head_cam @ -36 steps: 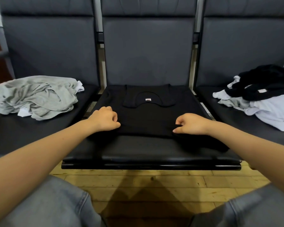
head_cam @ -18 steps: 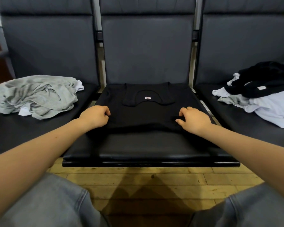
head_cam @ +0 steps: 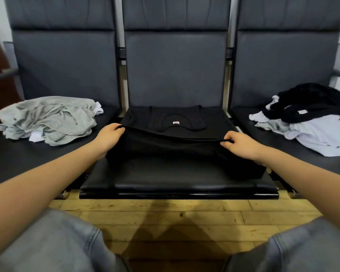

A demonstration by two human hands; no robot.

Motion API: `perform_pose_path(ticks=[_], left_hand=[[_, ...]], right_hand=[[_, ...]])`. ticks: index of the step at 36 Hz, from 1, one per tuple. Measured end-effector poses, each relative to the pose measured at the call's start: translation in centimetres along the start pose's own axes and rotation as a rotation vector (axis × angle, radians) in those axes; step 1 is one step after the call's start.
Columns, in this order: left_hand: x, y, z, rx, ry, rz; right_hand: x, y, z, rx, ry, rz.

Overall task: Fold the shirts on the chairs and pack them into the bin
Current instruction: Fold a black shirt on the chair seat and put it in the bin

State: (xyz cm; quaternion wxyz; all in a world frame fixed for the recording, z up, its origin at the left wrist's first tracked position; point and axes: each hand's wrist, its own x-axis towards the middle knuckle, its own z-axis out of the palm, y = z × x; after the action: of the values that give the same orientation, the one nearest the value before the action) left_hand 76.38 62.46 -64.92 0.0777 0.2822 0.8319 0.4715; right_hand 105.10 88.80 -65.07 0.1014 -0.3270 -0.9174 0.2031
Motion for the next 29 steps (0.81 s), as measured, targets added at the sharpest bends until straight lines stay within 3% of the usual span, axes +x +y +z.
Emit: perform_pose_path(ticks=[3,8,14,19,21,26,29], left_hand=[[0.2,0.3,-0.2,-0.089,0.043,-0.034],[0.8,0.0,-0.1,0.003,0.116,-0.035],[1.5,-1.1,-1.4,0.226,0.160,-0.006],[1.7,-1.7,-1.9,0.349,0.121,0.062],[1.4,-1.6,-1.4,0.371,0.089,0.067],[0.7,-1.0,-0.3,0.347,0.027,0.098],[0.5,-0.8,-0.2,0.199,0.043,0.054]], right_hand=[[-0.4,-0.6,-0.4,0.181,0.075,0.009],[-1.1,-0.7,-1.7,0.230,-0.047,-0.027],[-1.2,1.9,-4.2,-0.009,-0.211,-0.002],[-1.1,5.2,-5.8,-0.059,-0.055,0.129],[-1.2,6.0,-5.7,0.072,0.017,0.185],[-1.4,6.1,-4.7,0.812,0.109,0.288],[-1.1,5.9,-4.5,1.144,0.168,0.281]])
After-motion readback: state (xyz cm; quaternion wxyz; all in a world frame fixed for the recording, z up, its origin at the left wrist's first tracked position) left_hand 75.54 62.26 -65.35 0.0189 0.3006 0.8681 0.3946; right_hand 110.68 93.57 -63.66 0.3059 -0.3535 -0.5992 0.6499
